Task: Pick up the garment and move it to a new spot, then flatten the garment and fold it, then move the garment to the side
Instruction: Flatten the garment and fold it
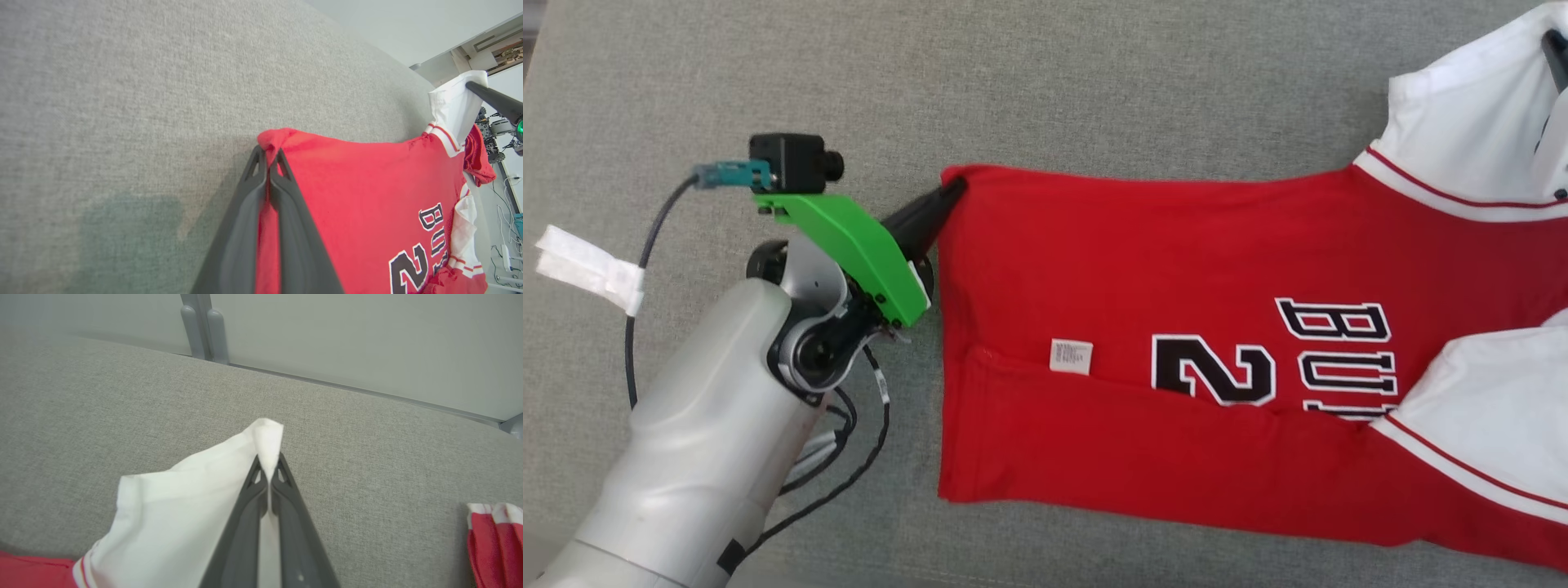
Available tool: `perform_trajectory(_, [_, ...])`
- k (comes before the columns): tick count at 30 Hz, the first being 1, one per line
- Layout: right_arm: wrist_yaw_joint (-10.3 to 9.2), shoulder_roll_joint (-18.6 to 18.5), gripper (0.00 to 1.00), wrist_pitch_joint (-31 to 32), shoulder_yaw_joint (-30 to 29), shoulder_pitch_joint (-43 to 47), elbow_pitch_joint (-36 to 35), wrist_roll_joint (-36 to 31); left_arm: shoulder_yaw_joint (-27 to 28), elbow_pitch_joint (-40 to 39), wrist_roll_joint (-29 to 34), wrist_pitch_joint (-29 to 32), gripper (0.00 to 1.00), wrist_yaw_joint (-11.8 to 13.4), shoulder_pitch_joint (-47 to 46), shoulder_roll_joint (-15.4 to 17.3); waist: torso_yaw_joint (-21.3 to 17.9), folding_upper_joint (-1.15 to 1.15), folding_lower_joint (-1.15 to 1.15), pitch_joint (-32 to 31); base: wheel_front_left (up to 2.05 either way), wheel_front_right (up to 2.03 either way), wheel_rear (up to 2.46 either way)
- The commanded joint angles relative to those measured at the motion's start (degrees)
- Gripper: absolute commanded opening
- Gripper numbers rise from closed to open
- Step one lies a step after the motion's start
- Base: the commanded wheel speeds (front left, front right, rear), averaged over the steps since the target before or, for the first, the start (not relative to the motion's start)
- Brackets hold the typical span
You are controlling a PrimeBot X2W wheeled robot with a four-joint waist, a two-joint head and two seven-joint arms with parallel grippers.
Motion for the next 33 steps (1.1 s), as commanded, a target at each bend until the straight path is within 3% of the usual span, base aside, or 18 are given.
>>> perform_trajectory(1, [-0.07,0.09,0.0,-0.7,0.36,-1.18,0.46,-0.28,0.74,1.26,0.4,-1.31,0.0,0.23,-1.89,-0.47,-0.65,0.0,0.0,-1.09,0.0,0.0,0.0])
perform_trajectory(9, [-0.07,-0.53,0.0,-6.6,3.28,3.33,-2.45,2.19,0.21,4.92,2.34,-5.64,0.0,0.14,-1.84,-1.62,-2.16,0.0,0.0,-4.12,0.0,0.0,0.0])
perform_trajectory(17, [-0.07,-1.2,0.0,-12.66,-0.69,22.26,-11.77,6.06,0.07,-3.68,-1.16,-10.68,0.0,0.1,11.93,1.8,-3.75,0.0,0.0,-10.75,0.0,0.0,0.0])
perform_trajectory(21, [-0.07,1.09,0.0,-14.52,-4.77,31.97,-15.03,7.33,0.14,-7.52,-2.04,-12.06,0.0,1.72,17.87,2.91,-4.02,0.0,0.0,-13.53,0.0,0.0,0.0])
perform_trajectory(27, [-0.07,8.38,0.0,-17.01,-5.71,41.04,-16.72,8.26,0.66,-9.35,-2.15,-14.04,0.0,5.01,22.76,3.71,-5.68,0.0,0.0,-15.33,0.0,0.0,0.0])
perform_trajectory(28, [-0.07,9.49,0.06,-17.15,-5.62,41.85,-16.25,7.93,0.64,-9.27,-1.88,-14.39,0.22,5.52,23.48,3.87,-6.04,0.0,0.0,-15.46,0.0,0.0,0.0])
perform_trajectory(29, [-0.07,10.55,0.33,-17.2,-5.57,42.51,-15.55,7.15,0.73,-9.05,-1.46,-15.16,0.56,6.14,24.3,4.02,-6.44,0.0,0.0,-15.6,0.0,0.0,0.0])
perform_trajectory(30, [-0.07,11.04,0.75,-17.19,-5.17,42.95,-15.06,6.52,0.66,-8.76,-1.25,-15.47,1.0,6.58,24.98,4.15,-6.76,0.0,0.0,-15.66,0.0,0.0,0.0])
perform_trajectory(31, [-0.05,11.52,1.0,-17.4,-4.74,43.18,-14.58,5.82,-0.04,-8.41,-0.78,-15.48,1.0,6.68,25.85,4.37,-7.06,0.0,0.0,-15.77,0.0,0.0,0.0])
perform_trajectory(33, [-0.05,11.73,1.0,-17.4,-4.88,43.46,-13.76,4.48,-1.28,-7.69,1.37,-16.6,1.0,7.44,27.35,5.48,-7.82,0.0,0.0,-15.92,0.0,0.0,0.0])
